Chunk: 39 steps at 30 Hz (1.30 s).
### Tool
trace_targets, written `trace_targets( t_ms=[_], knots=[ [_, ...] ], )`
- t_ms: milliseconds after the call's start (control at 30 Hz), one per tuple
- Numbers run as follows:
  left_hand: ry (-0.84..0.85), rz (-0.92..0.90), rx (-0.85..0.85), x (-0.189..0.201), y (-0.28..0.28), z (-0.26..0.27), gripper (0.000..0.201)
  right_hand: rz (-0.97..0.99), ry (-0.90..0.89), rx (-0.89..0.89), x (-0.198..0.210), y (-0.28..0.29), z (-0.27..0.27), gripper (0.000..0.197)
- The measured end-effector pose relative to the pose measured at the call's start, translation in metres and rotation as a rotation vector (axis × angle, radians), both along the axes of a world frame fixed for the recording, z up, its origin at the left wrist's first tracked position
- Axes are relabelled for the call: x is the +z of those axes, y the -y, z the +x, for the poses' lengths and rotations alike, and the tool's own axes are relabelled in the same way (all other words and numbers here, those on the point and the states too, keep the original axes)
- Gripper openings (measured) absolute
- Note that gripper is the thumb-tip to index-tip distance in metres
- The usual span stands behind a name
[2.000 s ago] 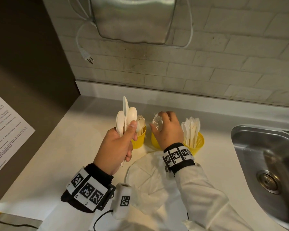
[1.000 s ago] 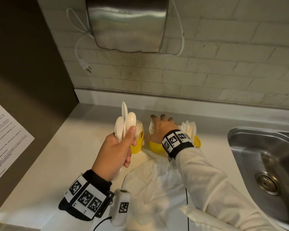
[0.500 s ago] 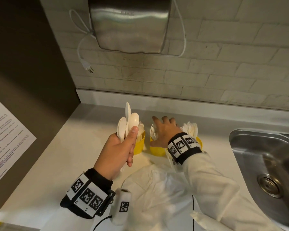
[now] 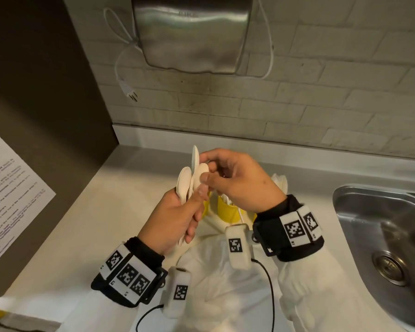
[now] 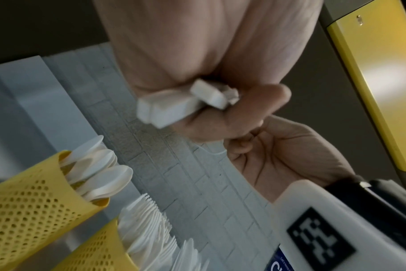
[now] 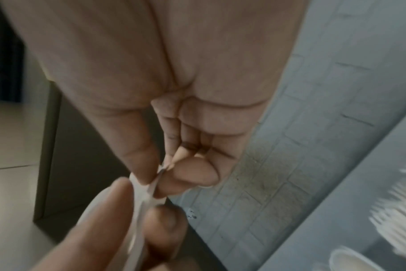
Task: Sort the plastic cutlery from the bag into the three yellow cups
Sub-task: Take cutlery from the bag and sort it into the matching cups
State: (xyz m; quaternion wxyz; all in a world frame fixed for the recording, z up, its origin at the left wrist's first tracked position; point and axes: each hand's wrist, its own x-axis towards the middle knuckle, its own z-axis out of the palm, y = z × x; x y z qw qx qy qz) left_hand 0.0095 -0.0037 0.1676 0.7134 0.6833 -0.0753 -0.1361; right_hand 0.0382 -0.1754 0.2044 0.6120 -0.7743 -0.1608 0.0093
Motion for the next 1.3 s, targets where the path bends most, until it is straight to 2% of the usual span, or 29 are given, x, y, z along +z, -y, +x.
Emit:
trace_targets(
  t_ms=[100, 233, 367, 433, 567, 733, 833, 900, 1067, 1200, 1300],
  knots=[
    [0.026, -0.014, -0.032, 0.000, -0.004, 0.000, 0.045, 0.171, -0.038, -0.025, -0.010, 0.003, 0.005, 0.033],
    [0.016, -0.061, -0.163, 0.002, -0.013, -0.003, 0.042, 0.377, 0.014, 0.104, -0.016, 0.004, 0.004, 0.041],
    [-0.019, -0.102, -0.291, 0.004, -0.015, -0.005, 0.043, 0.501, -0.003, 0.171, -0.016, 0.000, 0.003, 0.038],
    [-0.046, -0.104, -0.305, 0.004, -0.014, -0.005, 0.040, 0.486, -0.032, 0.134, -0.016, -0.005, 0.002, 0.037],
    [-0.040, 0.000, -0.318, 0.005, -0.011, -0.004, 0.039, 0.322, -0.097, -0.016, -0.021, -0.013, 0.002, 0.032],
    [-0.040, 0.034, -0.227, 0.003, -0.007, -0.002, 0.042, 0.395, -0.181, -0.121, -0.014, -0.020, -0.008, 0.033],
    [-0.023, 0.068, -0.201, 0.000, -0.006, 0.000, 0.055, 0.202, -0.094, -0.167, -0.012, -0.021, -0.014, 0.030],
    [-0.027, 0.045, -0.207, -0.001, -0.006, -0.001, 0.054, 0.136, -0.029, -0.184, -0.013, -0.021, -0.015, 0.028],
    [-0.056, 0.006, -0.235, 0.003, -0.007, -0.001, 0.052, 0.200, 0.005, -0.302, -0.017, -0.013, -0.013, 0.029],
    [-0.074, 0.001, -0.265, 0.003, -0.007, 0.000, 0.051, 0.223, 0.007, -0.263, -0.018, -0.013, -0.017, 0.022],
    [-0.119, -0.059, -0.252, 0.004, -0.008, 0.001, 0.055, 0.239, 0.076, -0.233, -0.019, -0.008, -0.018, 0.019]
  ],
)
